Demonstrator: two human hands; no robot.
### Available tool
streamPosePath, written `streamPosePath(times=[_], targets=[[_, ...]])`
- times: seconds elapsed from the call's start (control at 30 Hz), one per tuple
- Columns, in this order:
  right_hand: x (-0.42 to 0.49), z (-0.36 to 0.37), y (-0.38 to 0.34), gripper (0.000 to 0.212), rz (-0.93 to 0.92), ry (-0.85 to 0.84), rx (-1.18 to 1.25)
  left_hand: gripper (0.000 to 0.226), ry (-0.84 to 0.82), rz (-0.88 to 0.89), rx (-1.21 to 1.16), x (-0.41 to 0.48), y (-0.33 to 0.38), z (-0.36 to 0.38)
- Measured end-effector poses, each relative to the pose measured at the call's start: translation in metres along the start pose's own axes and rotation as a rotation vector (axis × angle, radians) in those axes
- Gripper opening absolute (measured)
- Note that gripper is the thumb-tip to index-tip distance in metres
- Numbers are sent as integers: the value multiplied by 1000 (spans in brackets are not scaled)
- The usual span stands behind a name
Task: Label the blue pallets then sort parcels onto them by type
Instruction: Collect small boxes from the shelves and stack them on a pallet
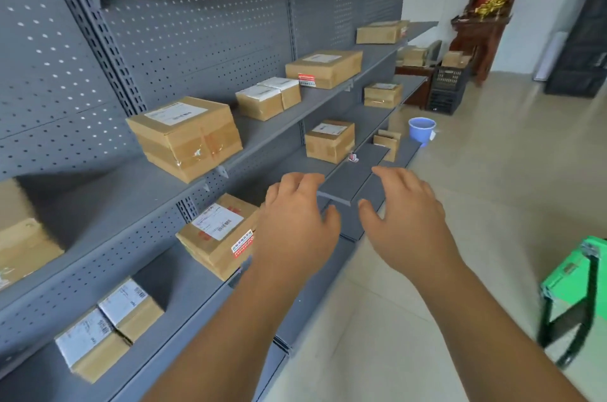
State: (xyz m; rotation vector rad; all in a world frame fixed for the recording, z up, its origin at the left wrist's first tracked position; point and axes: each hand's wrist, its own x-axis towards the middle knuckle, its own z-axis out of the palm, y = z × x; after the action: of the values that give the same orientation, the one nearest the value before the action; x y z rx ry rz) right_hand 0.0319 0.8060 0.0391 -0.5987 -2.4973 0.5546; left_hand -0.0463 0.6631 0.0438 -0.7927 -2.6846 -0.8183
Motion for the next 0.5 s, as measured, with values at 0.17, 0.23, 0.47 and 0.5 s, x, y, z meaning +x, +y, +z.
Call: streamPosePath(times=[0.17, 0.23, 0.47, 0.5], targets=[[41, 6, 39, 54, 105, 17, -64, 49, -63, 62, -41, 52, 17, 47], [61, 10, 51, 54, 137, 25, -88, 49, -86, 88, -68, 78, 21, 64], [160, 23, 72, 53, 226, 95, -119, 49, -122, 229, -144, 195, 28, 110], [174, 25, 74, 53, 242, 106, -128, 49, -124, 248, -151, 212, 28, 115]])
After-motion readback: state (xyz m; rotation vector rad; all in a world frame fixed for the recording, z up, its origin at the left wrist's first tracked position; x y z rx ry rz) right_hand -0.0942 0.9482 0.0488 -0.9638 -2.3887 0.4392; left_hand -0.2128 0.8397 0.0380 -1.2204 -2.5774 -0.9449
